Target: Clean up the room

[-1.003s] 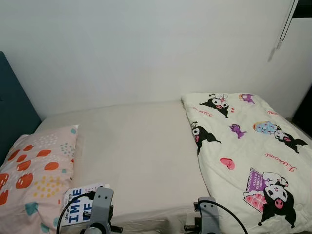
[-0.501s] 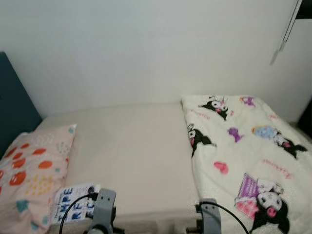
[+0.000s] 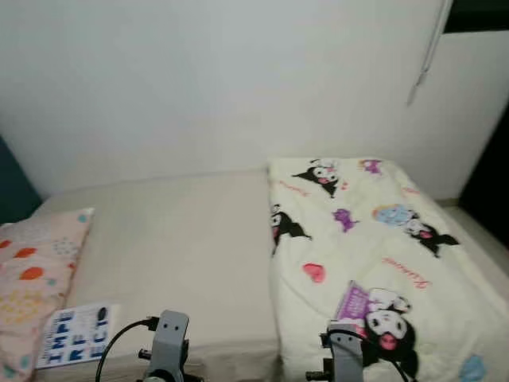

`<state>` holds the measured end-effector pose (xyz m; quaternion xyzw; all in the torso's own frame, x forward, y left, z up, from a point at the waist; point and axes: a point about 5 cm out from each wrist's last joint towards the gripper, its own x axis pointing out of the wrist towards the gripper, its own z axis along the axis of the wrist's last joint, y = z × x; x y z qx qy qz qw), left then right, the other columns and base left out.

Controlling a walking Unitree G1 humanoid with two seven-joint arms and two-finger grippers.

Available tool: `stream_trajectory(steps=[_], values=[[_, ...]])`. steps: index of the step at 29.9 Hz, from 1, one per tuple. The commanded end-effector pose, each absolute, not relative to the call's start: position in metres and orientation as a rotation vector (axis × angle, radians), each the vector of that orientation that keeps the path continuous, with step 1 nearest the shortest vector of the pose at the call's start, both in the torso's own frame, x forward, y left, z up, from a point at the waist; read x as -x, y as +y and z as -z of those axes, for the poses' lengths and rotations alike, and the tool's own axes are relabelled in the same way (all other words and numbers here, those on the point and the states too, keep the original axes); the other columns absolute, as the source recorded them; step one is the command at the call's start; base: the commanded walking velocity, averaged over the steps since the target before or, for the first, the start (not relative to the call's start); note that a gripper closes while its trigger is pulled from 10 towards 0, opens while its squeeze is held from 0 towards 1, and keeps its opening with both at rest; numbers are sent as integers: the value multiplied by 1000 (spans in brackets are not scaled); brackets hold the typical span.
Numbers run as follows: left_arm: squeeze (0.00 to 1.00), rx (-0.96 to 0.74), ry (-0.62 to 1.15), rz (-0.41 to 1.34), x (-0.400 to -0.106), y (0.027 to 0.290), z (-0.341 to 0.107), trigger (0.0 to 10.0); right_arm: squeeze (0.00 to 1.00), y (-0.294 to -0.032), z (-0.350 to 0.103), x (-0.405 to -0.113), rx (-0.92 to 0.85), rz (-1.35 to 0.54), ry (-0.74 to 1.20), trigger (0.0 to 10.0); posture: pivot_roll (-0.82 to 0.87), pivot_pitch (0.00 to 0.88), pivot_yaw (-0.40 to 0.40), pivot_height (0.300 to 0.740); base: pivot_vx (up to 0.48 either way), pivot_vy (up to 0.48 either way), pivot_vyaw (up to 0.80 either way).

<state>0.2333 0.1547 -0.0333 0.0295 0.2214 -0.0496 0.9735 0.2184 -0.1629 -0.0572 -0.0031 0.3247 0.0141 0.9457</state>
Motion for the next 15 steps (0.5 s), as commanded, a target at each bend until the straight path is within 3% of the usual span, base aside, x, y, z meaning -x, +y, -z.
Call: stream_trajectory(steps=[1,5,15], values=[[0,-62,459,95,-231,156,35,10000,0,-157,58,-217,9,-53,668,10000,19,43,18,740,0,-420,0],[0,-64,460,97,-231,157,35,10000,0,-156,58,-217,22,-70,663,10000,19,45,18,740,0,-421,0],[0,-71,470,103,-229,157,36,10000,0,-155,59,-215,27,-69,671,10000,21,50,22,740,0,-423,796]])
